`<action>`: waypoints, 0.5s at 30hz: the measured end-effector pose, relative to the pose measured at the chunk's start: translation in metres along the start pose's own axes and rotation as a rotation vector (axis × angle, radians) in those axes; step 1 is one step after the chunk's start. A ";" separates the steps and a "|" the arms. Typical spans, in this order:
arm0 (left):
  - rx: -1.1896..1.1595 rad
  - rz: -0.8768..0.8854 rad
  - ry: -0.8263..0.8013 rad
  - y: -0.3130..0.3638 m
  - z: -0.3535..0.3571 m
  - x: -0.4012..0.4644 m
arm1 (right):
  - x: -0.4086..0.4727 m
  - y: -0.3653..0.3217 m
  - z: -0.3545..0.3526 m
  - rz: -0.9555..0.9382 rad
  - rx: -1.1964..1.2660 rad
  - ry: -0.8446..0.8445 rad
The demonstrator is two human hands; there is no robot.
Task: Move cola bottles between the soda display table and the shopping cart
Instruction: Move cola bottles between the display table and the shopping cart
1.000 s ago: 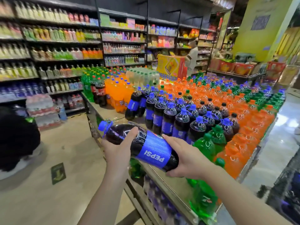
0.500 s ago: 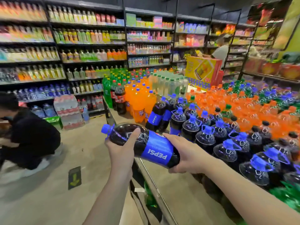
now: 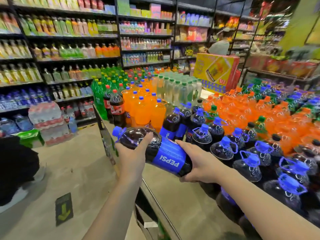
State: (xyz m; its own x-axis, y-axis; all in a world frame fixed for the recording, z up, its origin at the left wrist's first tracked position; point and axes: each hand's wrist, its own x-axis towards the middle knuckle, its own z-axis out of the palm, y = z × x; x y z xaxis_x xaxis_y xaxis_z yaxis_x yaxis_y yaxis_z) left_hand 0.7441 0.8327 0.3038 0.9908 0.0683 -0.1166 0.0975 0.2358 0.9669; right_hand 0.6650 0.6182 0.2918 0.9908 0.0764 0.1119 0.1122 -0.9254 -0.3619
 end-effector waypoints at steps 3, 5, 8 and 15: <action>0.035 -0.006 -0.085 0.002 0.007 0.048 | 0.033 0.004 0.012 0.080 0.039 0.038; 0.056 0.006 -0.128 0.003 0.014 0.078 | 0.053 0.004 0.019 0.131 0.080 0.062; 0.100 0.005 -0.220 0.004 0.024 0.118 | 0.077 0.003 0.026 0.210 0.132 0.115; 0.168 0.017 -0.459 -0.007 0.060 0.180 | 0.112 0.020 0.056 0.477 0.187 0.196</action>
State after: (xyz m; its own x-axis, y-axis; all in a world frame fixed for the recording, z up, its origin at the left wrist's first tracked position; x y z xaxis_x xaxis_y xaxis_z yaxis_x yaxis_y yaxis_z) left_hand 0.9278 0.7850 0.2896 0.9278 -0.3723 -0.0254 0.0577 0.0760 0.9954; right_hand 0.7822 0.6289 0.2454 0.9043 -0.4227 0.0594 -0.3165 -0.7574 -0.5711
